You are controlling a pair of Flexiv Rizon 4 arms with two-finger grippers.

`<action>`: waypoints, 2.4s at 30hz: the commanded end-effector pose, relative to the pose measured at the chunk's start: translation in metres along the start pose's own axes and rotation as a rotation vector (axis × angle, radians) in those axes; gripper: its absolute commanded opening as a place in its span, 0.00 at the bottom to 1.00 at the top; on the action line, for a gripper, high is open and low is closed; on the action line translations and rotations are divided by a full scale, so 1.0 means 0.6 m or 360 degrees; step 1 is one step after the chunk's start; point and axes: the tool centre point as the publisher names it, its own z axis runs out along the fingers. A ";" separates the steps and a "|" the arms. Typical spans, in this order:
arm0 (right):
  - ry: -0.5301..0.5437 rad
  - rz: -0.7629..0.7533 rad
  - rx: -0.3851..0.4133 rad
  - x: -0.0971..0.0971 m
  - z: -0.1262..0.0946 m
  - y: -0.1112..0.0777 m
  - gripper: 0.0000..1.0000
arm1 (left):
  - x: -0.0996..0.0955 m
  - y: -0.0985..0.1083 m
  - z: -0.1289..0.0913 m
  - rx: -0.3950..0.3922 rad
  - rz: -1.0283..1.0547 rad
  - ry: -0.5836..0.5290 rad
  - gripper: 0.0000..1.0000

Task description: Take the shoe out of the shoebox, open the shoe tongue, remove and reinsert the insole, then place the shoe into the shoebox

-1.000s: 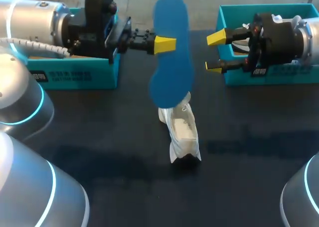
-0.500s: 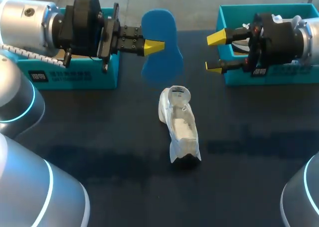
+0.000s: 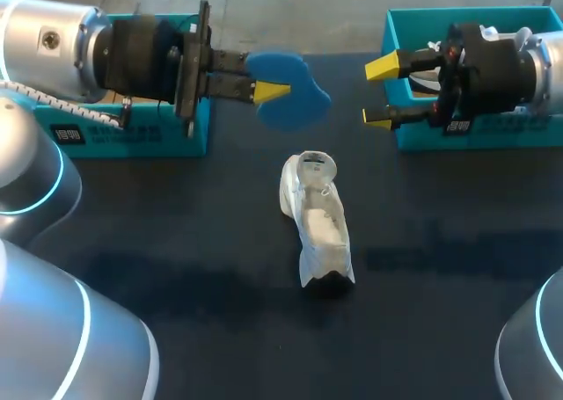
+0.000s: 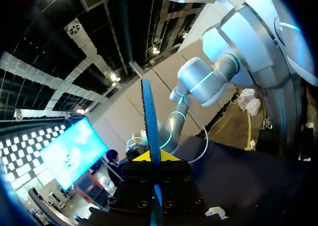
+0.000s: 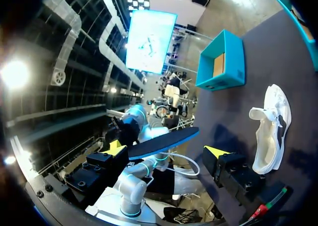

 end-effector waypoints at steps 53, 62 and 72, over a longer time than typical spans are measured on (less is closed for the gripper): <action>0.0101 0.0044 0.0005 -0.014 0.042 0.008 1.00 | 0.056 0.144 0.082 -0.0332 0.1794 -0.0076 0.00; 0.0108 0.0069 0.0028 -0.013 0.051 0.006 0.50 | 0.050 0.150 0.106 -0.0375 0.1824 -0.0115 0.00; 0.0118 0.0084 0.0020 -0.019 0.047 0.001 0.22 | 0.046 0.151 0.115 -0.0385 0.1842 -0.0116 0.00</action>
